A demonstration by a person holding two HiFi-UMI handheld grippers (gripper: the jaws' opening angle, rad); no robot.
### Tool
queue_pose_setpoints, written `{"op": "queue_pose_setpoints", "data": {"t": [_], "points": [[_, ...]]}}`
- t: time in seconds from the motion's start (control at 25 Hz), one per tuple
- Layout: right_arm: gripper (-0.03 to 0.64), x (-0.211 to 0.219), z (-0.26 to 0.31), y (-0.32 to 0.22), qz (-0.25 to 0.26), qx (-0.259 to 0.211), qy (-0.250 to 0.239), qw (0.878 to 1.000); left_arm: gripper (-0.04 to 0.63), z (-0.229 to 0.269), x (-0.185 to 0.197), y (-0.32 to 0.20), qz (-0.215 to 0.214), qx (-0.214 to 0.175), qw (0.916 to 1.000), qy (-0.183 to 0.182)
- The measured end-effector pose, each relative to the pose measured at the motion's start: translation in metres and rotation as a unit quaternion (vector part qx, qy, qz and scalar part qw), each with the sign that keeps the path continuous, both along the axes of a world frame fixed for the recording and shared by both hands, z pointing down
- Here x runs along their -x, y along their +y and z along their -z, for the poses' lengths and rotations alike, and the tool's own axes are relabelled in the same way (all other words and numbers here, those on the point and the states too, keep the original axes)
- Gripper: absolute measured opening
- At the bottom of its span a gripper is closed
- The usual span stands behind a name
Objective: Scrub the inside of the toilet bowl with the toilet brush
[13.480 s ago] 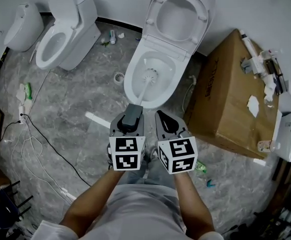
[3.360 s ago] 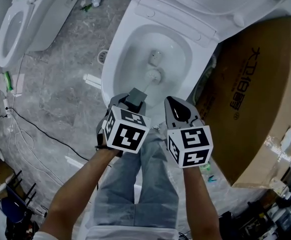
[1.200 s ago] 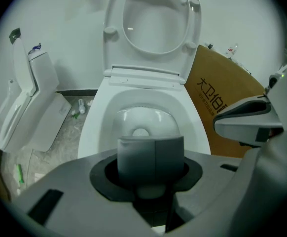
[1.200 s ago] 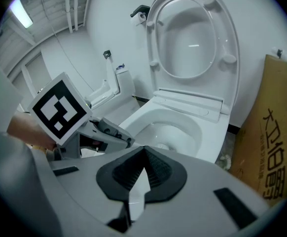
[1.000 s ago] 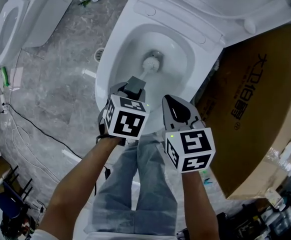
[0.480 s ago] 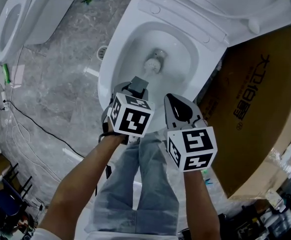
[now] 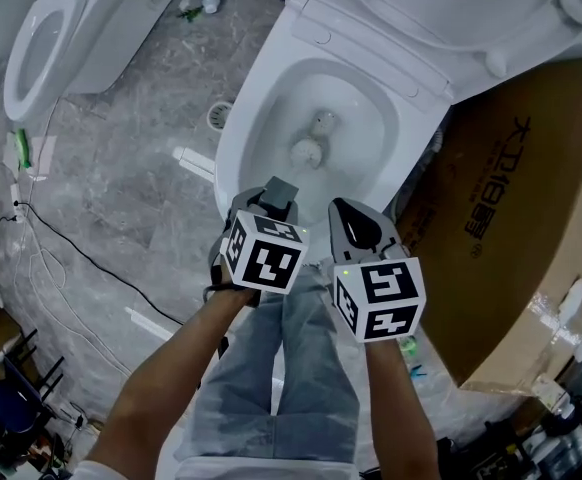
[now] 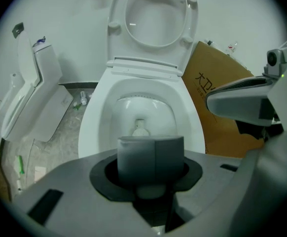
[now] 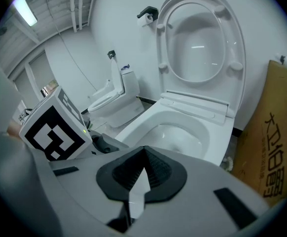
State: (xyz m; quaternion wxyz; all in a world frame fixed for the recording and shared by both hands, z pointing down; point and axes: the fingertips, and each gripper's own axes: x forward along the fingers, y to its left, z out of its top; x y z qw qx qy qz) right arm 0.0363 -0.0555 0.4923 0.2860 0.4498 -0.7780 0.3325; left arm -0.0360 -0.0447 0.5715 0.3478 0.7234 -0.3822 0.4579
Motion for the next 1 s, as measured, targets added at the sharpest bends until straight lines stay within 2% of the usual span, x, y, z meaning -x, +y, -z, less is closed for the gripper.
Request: {"op": "queue_pose_setpoints", "data": {"t": [0.28,0.52,1.0], "points": [[-0.002,0.008,0.035,0.011,-0.003,-0.010,0.006,1.000,0.156,0.042,0.006,0.013,0.015,-0.011,0.9997,0.016],[-0.002,0.016,0.087,0.022,-0.006,-0.027,0.007,1.000,0.156,0.101,0.012,0.019,0.030,-0.036,0.9984,0.032],[-0.002,0.032,0.210,0.037,-0.008,-0.090,0.009,0.996,0.156,0.247,0.019,0.026,0.068,-0.122,0.9867,0.083]]}}
